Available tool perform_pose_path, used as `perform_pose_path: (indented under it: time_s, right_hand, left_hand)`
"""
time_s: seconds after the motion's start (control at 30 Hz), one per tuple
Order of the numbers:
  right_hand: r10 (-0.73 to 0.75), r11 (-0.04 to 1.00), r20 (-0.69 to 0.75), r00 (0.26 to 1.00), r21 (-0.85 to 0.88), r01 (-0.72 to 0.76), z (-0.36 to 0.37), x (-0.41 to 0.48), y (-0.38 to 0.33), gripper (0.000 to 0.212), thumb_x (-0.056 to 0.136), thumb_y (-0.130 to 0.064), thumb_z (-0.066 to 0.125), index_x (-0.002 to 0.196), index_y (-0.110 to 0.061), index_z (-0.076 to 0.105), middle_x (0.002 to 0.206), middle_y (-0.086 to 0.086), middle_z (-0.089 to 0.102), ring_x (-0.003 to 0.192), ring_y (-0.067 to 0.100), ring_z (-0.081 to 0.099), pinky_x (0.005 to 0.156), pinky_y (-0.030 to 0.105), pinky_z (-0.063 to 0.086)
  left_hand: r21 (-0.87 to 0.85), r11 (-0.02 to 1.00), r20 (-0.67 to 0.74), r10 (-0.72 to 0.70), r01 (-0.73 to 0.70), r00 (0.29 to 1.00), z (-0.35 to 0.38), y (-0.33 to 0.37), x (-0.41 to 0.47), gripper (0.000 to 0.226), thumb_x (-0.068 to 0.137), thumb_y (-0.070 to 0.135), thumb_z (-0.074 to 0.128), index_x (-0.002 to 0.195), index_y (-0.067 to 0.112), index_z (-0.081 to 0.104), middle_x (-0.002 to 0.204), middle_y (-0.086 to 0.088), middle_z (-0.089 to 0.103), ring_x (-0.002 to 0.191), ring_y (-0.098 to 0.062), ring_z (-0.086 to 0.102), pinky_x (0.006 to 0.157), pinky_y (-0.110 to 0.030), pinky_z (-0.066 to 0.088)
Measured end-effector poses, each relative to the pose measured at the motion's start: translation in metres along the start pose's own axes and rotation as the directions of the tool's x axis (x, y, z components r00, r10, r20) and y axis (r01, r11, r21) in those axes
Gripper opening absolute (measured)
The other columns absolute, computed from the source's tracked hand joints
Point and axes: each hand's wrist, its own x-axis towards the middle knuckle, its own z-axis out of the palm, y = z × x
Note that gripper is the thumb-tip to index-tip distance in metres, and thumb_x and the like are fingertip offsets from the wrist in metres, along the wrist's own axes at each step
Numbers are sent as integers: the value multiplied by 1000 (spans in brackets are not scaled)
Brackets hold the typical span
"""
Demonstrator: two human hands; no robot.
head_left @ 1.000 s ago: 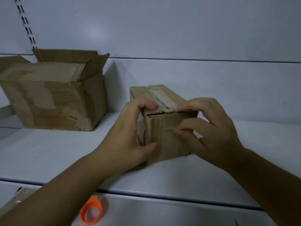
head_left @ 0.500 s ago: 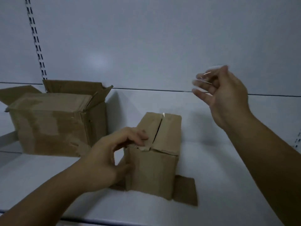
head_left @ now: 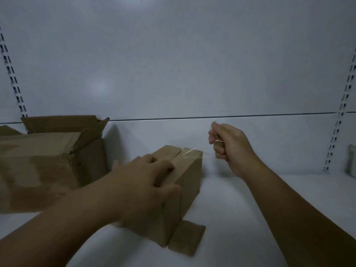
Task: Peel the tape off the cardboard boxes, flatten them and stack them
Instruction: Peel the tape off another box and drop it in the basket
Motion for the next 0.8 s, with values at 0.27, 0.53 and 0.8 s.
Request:
perform_pose_path:
  time_s: [0.27, 0.53, 0.8]
  right_hand:
    - [-22, 823, 8, 1000, -567, 22, -41, 2, 5, 35, 90, -42, 51, 73, -18, 69, 64, -7, 70, 53, 1, 55, 51, 16, 39]
    - [87, 765, -199, 976, -615, -194, -72, 20, 35, 40, 84, -23, 56, 46, -14, 62, 57, 2, 61, 61, 21, 57, 60, 27, 41]
    - [76, 991, -417, 906, -71, -116, -85, 20, 32, 33, 86, -27, 58, 58, -12, 60, 46, -1, 50, 38, 9, 39, 38, 18, 28]
  left_hand:
    - [-205, 978, -122, -66, 40, 990, -9, -33, 30, 54, 73, -1, 52, 82, 52, 54, 120, 8, 60, 106, -16, 58, 89, -39, 51]
    - [-154, 984, -447, -147, 87, 883, 26, -26, 44, 33, 74, -3, 51, 92, 23, 60, 101, -3, 67, 87, -22, 58, 71, -37, 51]
    - [-190, 976, -452, -187, 110, 872, 36, -30, 42, 41, 75, -8, 54, 102, 21, 65, 117, -7, 64, 97, -27, 57, 80, -38, 48]
